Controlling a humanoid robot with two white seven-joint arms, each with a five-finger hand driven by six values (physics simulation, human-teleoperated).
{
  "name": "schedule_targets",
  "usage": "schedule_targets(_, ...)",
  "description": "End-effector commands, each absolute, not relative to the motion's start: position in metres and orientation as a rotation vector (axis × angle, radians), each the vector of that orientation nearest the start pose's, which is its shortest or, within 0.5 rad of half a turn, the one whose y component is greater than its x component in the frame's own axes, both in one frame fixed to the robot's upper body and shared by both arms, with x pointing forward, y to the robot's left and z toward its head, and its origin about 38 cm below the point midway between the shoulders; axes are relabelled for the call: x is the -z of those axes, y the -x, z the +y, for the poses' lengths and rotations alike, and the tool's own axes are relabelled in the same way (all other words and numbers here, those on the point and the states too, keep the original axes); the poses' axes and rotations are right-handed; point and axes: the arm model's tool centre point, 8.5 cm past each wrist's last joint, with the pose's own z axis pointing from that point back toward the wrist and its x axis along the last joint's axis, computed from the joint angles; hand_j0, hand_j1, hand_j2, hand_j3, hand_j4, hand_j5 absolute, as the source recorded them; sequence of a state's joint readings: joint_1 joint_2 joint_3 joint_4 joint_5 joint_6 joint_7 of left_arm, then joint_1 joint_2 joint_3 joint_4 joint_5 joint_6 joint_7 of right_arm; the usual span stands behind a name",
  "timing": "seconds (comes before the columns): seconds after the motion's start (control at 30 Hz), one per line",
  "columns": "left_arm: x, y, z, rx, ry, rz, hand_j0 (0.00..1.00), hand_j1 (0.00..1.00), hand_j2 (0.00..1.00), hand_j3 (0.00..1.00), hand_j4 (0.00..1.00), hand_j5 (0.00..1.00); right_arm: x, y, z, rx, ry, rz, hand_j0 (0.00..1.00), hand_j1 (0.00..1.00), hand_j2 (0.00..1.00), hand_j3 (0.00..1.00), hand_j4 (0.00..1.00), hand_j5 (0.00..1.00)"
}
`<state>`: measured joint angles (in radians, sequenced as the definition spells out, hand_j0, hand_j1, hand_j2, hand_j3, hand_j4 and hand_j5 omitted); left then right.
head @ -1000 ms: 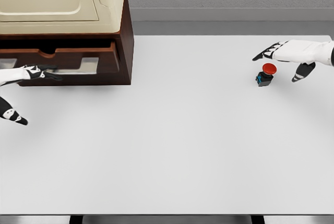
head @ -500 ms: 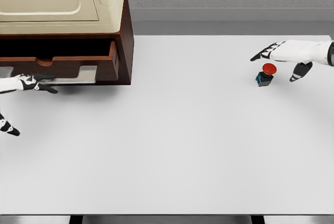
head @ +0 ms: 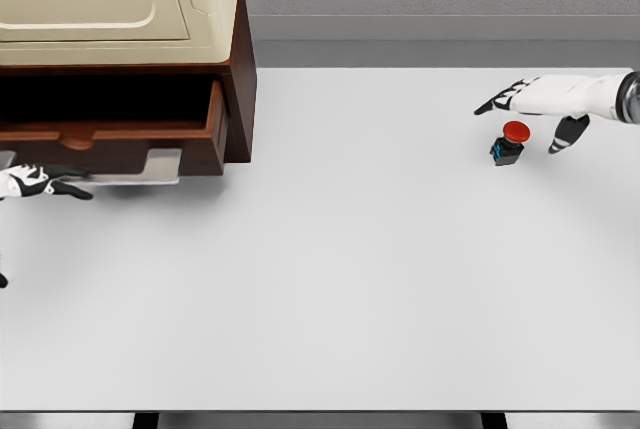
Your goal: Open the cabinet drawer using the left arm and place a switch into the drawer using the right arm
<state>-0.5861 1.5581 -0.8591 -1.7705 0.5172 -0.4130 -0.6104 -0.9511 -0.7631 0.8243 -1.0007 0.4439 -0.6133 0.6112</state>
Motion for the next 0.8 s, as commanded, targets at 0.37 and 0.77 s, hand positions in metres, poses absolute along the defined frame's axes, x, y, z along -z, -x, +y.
schedule_targets(0.37, -0.296, -0.305, 0.432, 1.693, -0.003, -1.125, 1.0, 1.0, 1.0, 1.0, 1.0, 1.0, -0.216, -0.503, -0.368, -2.047, 0.492, -1.035, 1.0, 1.0, 1.0, 1.0, 1.0, 1.0)
schedule_targets(0.77, -0.333, -0.315, 0.428, 1.621, -0.02, -1.26, 1.0, 1.0, 1.0, 1.0, 1.0, 1.0, -0.201, -0.506, -0.362, -2.045, 0.457, -1.014, 1.0, 1.0, 1.0, 1.0, 1.0, 1.0)
